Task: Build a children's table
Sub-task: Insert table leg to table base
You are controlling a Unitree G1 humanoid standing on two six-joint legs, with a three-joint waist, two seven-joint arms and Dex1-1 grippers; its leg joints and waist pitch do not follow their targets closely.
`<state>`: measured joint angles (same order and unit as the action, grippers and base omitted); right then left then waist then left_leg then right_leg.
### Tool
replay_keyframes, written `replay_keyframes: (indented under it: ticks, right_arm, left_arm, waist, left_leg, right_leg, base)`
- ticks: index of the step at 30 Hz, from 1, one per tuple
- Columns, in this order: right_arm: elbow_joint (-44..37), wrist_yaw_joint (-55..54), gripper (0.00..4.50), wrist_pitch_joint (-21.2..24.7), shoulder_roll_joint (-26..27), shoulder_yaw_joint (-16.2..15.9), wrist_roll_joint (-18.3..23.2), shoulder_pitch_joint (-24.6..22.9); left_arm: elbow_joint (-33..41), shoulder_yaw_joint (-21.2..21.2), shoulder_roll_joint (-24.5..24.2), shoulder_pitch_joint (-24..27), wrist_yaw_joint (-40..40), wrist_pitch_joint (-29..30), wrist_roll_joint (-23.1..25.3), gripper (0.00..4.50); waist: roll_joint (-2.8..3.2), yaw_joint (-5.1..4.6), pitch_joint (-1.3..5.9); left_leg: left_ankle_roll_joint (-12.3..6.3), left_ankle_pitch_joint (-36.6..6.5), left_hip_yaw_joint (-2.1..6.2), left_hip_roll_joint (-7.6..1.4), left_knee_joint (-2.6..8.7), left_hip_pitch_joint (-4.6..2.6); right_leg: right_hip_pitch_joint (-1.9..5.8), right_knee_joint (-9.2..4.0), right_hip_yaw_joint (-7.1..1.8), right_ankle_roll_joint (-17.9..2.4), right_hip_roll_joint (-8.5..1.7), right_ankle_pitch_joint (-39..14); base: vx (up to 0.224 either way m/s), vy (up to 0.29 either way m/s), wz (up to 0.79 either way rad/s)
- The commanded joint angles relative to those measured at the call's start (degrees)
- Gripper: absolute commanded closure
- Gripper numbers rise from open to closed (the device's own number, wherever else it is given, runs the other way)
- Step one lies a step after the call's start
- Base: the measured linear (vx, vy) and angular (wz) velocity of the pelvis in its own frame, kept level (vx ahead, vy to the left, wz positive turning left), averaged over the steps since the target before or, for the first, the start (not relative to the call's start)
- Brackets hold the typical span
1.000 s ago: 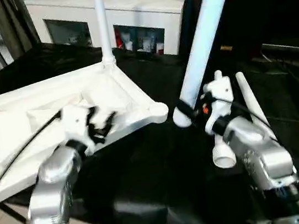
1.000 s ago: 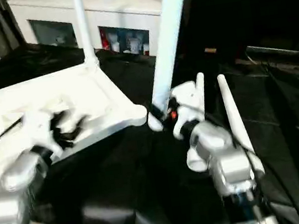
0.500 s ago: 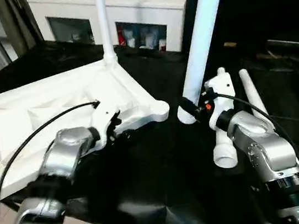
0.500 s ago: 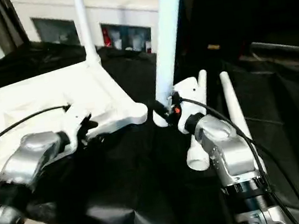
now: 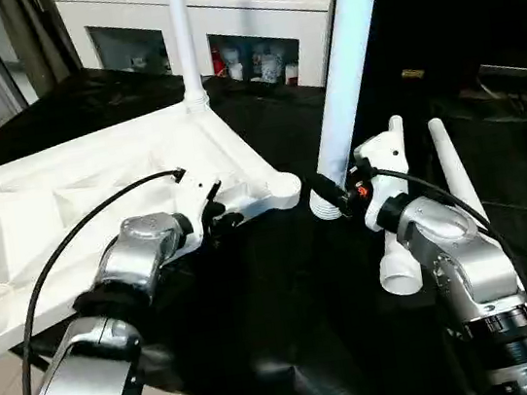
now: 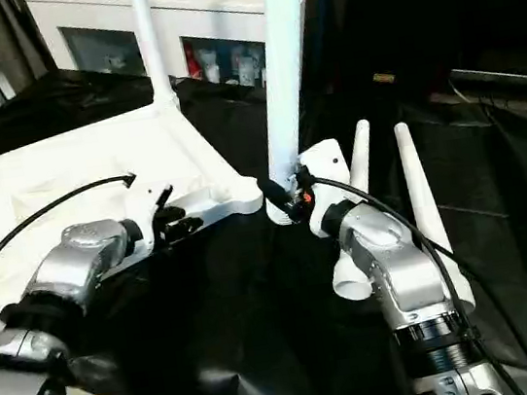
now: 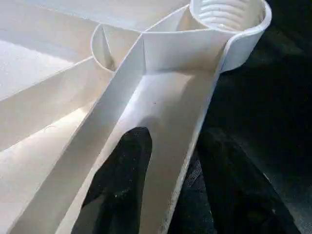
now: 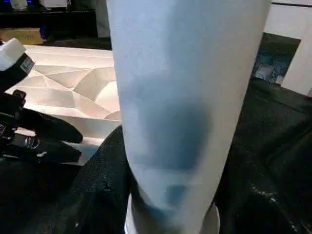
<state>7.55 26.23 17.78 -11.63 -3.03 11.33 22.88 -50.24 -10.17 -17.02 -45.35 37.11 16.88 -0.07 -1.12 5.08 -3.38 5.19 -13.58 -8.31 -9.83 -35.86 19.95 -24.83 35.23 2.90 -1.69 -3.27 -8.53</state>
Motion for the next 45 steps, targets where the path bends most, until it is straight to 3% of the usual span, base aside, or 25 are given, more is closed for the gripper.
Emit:
replay_keyframes:
  ticks: [1, 6, 9, 11, 14, 19, 24, 27, 28, 32, 34, 36, 38, 45]
  right_arm:
    - [0.6, 0.3, 2.58, -1.2, -0.6, -0.4, -0.7, 1.4]
    - [1.2, 0.6, 2.58, -1.6, -0.4, -0.2, -1.2, 1.8]
    - [1.3, 0.6, 2.58, -1.7, -0.4, -0.3, -1.2, 2.0]
    - [1.4, 0.7, 2.58, -1.8, -0.5, -0.4, -1.2, 2.1]
    - [1.9, 1.0, 2.58, -2.2, -0.8, -0.4, -1.3, 2.4]
    - [2.4, 1.5, 2.58, -2.3, -1.0, 0.0, -1.3, 2.9]
    - [2.4, 1.7, 2.58, -2.3, -1.2, -0.1, -1.3, 2.9]
    - [2.4, 1.8, 2.58, -2.3, -1.2, -0.2, -1.3, 2.8]
    - [2.5, 2.0, 2.58, -2.2, -1.2, -0.5, -1.4, 2.7]
    - [2.6, 2.1, 2.58, -2.3, -1.1, -0.8, -1.5, 2.6]
    - [2.5, 2.2, 2.58, -2.2, -1.1, -0.8, -1.5, 2.6]
    - [2.6, 2.4, 2.58, -2.2, -1.3, -0.9, -1.7, 2.5]
    - [2.9, 2.6, 2.58, -2.3, -1.2, -1.0, -1.6, 2.7]
    - [3.5, 3.0, 2.58, -2.5, -1.1, -1.4, -1.5, 3.0]
  left_arm:
    - [-2.7, -0.9, -0.4, -0.2, -1.9, -0.1, 2.1, 2.94]
    - [-2.3, -0.1, 0.7, -0.3, 0.0, 0.1, 0.8, 3.38]
    - [-2.7, 0.8, 1.4, -0.6, 1.1, 0.0, -0.1, 3.41]
    - [-3.0, 1.0, 1.6, -0.7, 1.7, 0.1, -0.5, 3.56]
    - [-1.9, 1.2, 1.9, -0.4, 2.5, -0.2, -1.1, 3.62]
    - [3.4, 2.6, 2.8, 0.9, 4.7, 2.7, -3.2, 3.68]
    - [13.8, 1.5, 3.9, 5.5, 1.7, 4.9, -2.9, 3.70]
    - [17.0, 2.0, 4.8, 7.4, 2.1, 8.0, -4.4, 3.70]
    - [20.5, 3.8, 6.4, 9.6, 1.6, 12.7, -6.9, 3.70]
    - [27.5, 2.0, 6.1, 14.7, 1.4, 16.9, -6.6, 3.72]
    - [29.9, 1.2, 5.7, 16.4, 1.1, 17.7, -6.0, 3.74]
    - [31.7, -0.2, 4.5, 18.0, 1.0, 16.7, -4.2, 3.74]
    - [34.6, -2.0, 1.9, 20.4, 2.8, 15.4, -2.9, 3.76]
    - [40.3, -1.9, -1.9, 23.1, 7.9, 16.5, -4.9, 3.77]
  waist:
    - [0.59, 0.46, 4.03]
    - [0.65, 0.48, 4.03]
    - [0.69, 0.50, 4.15]
    - [0.76, 0.52, 4.30]
    - [0.62, 0.55, 4.36]
    - [0.66, 0.89, 4.49]
    - [0.62, 1.10, 4.59]
    - [0.56, 1.24, 4.35]
    - [0.38, 1.24, 4.30]
    - [0.41, 1.16, 4.08]
    - [0.11, 1.12, 4.00]
    - [0.23, 1.06, 3.92]
    - [-0.14, 0.92, 3.96]
    - [-0.11, 0.42, 3.86]
  left_leg:
    - [-1.18, -5.5, 0.26, -1.69, 4.74, 0.53]
    - [-1.22, -6.2, 0.20, -1.77, 4.77, 0.50]
    - [-1.27, -5.4, 0.28, -1.95, 4.82, 0.57]
    - [-1.68, -3.9, 0.28, -2.05, 4.73, 0.60]
    - [-2.31, -3.3, 0.19, -2.05, 4.65, 0.67]
    - [-2.80, -1.7, 0.14, -2.31, 4.56, 0.72]
    - [-4.08, 0.1, 0.04, -2.63, 4.39, 0.83]
    - [-3.77, -1.7, -0.15, -2.59, 4.53, 0.73]
    - [-3.35, -2.3, -0.14, -2.69, 4.59, 0.84]
    - [-2.96, -3.9, -0.08, -2.85, 4.82, 0.82]
    - [-2.95, -4.8, -0.28, -2.57, 4.82, 0.71]
    - [-2.79, -5.1, -0.25, -2.51, 4.93, 0.83]
    - [-2.76, -5.0, -0.14, -2.57, 5.04, 0.91]
    - [-2.65, -4.3, -0.23, -2.47, 5.12, 0.95]
  right_leg:
    - [4.79, -4.60, -2.56, -8.6, -4.38, -16.8]
    - [4.49, -5.03, -2.28, -7.8, -4.40, -19.6]
    - [4.53, -4.71, -2.19, -8.5, -4.41, -17.4]
    - [4.57, -4.12, -2.19, -10.4, -4.43, -12.3]
    - [4.64, -3.95, -2.17, -11.4, -4.55, -10.7]
    - [4.73, -3.51, -2.17, -12.6, -4.78, -8.0]
    - [4.79, -2.95, -2.05, -14.4, -4.86, -3.5]
    - [4.69, -3.35, -2.01, -13.7, -4.83, -6.7]
    - [4.82, -3.39, -2.03, -13.3, -4.96, -8.1]
    - [4.53, -3.86, -2.01, -11.9, -4.88, -12.0]
    - [4.33, -4.32, -1.99, -10.6, -4.67, -14.7]
    - [4.29, -4.49, -1.96, -9.3, -4.55, -16.7]
    - [4.25, -4.53, -1.94, -8.1, -4.58, -17.3]
    - [4.13, -4.22, -1.98, -8.6, -4.47, -16.3]
  base:
    - [0.000, 0.000, 0.00]
    - [0.000, 0.000, 0.00]
    - [0.000, 0.000, 0.00]
    - [0.000, 0.000, 0.00]
    - [0.000, 0.000, 0.00]
    - [0.000, 0.000, 0.00]
    - [0.000, 0.000, 0.00]
    - [0.000, 0.000, 0.00]
    - [0.000, 0.000, 0.00]
    - [0.000, 0.000, 0.00]
    - [0.000, 0.000, 0.00]
    - [0.000, 0.000, 0.00]
    - [0.000, 0.000, 0.00]
    - [0.000, 0.000, 0.00]
